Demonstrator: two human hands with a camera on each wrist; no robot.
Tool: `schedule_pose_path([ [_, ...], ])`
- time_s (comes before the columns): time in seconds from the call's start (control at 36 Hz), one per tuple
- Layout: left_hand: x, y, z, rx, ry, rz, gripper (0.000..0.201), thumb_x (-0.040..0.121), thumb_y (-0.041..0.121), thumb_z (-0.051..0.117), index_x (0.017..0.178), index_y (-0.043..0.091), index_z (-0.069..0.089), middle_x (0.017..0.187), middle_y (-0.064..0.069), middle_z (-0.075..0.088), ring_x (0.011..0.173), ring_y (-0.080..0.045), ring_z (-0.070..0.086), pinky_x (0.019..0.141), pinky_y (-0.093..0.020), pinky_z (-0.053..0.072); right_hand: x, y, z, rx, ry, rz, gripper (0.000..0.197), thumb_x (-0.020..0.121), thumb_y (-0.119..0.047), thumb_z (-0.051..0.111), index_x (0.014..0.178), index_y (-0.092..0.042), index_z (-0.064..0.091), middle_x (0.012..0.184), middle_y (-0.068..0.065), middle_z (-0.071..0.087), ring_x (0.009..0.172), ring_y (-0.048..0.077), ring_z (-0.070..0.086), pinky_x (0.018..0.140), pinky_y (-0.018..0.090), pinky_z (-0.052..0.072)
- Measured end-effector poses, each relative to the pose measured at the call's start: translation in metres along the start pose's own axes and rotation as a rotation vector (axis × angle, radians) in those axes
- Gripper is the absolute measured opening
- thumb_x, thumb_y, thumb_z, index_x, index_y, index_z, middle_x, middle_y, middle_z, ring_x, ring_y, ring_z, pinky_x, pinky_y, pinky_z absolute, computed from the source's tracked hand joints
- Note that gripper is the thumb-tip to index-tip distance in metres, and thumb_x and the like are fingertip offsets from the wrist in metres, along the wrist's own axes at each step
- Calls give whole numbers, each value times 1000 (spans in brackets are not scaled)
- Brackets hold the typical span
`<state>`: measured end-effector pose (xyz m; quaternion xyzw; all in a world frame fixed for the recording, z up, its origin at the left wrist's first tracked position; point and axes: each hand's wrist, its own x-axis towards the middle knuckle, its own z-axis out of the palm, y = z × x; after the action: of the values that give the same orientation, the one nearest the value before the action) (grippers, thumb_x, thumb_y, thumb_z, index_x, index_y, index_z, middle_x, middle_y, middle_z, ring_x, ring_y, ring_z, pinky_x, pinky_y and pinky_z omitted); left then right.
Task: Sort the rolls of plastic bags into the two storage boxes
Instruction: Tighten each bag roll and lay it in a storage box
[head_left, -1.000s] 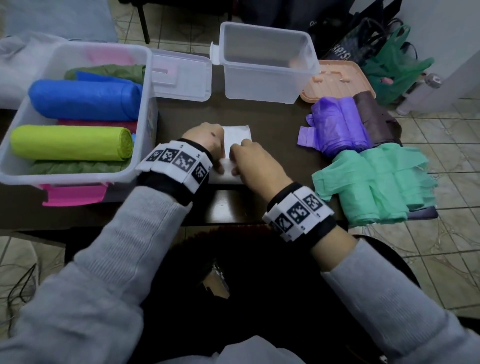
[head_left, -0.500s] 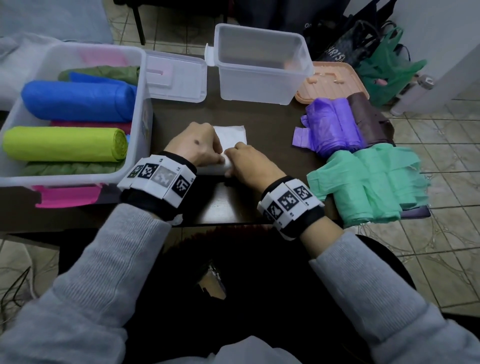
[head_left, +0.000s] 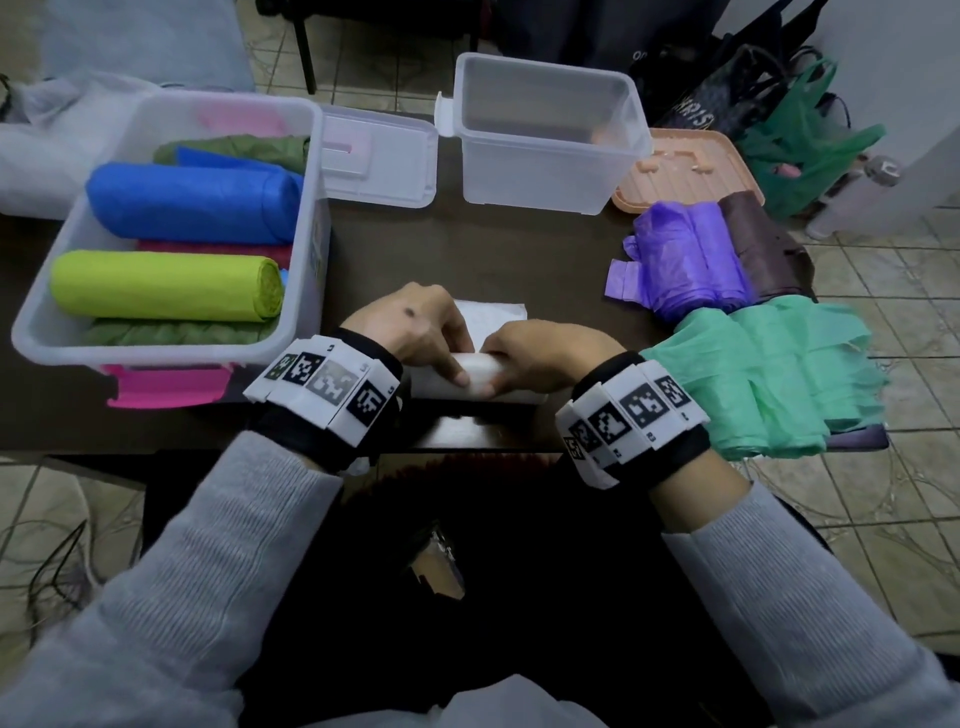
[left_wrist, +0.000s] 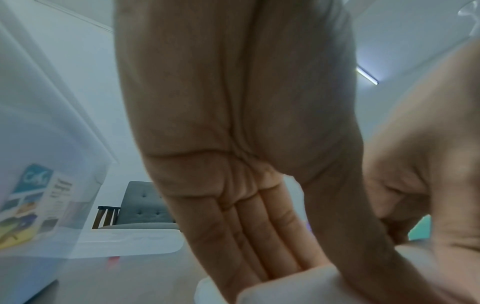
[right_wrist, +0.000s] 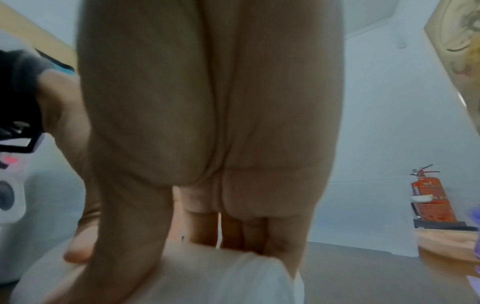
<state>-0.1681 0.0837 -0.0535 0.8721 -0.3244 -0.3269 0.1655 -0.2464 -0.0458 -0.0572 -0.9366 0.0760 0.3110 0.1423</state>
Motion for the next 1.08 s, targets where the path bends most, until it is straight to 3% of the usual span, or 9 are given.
schedule_pose_path([
  [0.11,5,0,2,11,3,-8,32,74,26,78,105,25,72,93,6,67,91,-11,61,88,-29,49,-2,4,4,93,158,-28,58,80,-32,73,129,-14,48,129,5,51,115,22,48,87,29,37],
  [0.19,9,-1,4,63,8,-8,21,86,29,65,107,27,69,103,3,66,94,-15,57,90,-32,47,-3,0,12,17,411,-95,40,80,-20,72,114,-12,53,118,8,47,111,24,46,86,35,41],
  [0.25,11,-2,7,76,-9,2,11,91,31,56,91,30,67,100,-1,66,93,-18,56,85,-34,47,-2,0,21,-14,451,-126,24,87,-14,62,110,-11,56,114,8,47,108,25,46,83,37,44],
  [0.31,14,-4,9,57,-21,3,15,93,30,52,87,29,66,97,-2,64,90,-18,54,80,-31,44,-1,2,29,8,445,-148,22,90,-12,55,112,-9,55,115,9,46,109,26,45,88,39,43],
  [0.42,17,-8,10,-15,69,-25,33,89,32,60,121,24,63,121,-2,61,110,-18,55,92,-27,40,-6,8,32,88,429,-184,37,85,-24,63,118,-11,53,119,7,46,114,22,42,96,38,40],
  [0.58,15,-15,13,-70,275,34,19,80,31,72,94,18,70,91,1,63,92,-15,60,79,-26,46,3,11,24,103,409,-161,47,77,-22,74,118,-14,54,119,4,49,112,21,48,89,32,40],
  [0.75,10,-18,14,-72,264,37,41,79,30,73,117,19,65,116,-3,64,107,-18,57,84,-25,42,16,22,4,218,328,-139,41,85,-25,67,124,-16,57,122,1,57,112,17,52,82,17,32],
  [0.92,13,-15,10,-124,239,24,30,83,26,69,112,20,68,110,-6,66,103,-20,59,88,-29,46,25,24,-21,228,148,-92,43,75,-37,77,112,-22,61,103,-9,57,101,12,56,81,23,40],
  [1.08,14,-17,8,-133,237,22,29,81,25,71,109,19,70,108,-6,66,101,-21,60,91,-35,48,37,15,-23,4,101,-3,91,52,-58,83,129,-29,43,130,-1,38,123,20,35,102,45,38],
])
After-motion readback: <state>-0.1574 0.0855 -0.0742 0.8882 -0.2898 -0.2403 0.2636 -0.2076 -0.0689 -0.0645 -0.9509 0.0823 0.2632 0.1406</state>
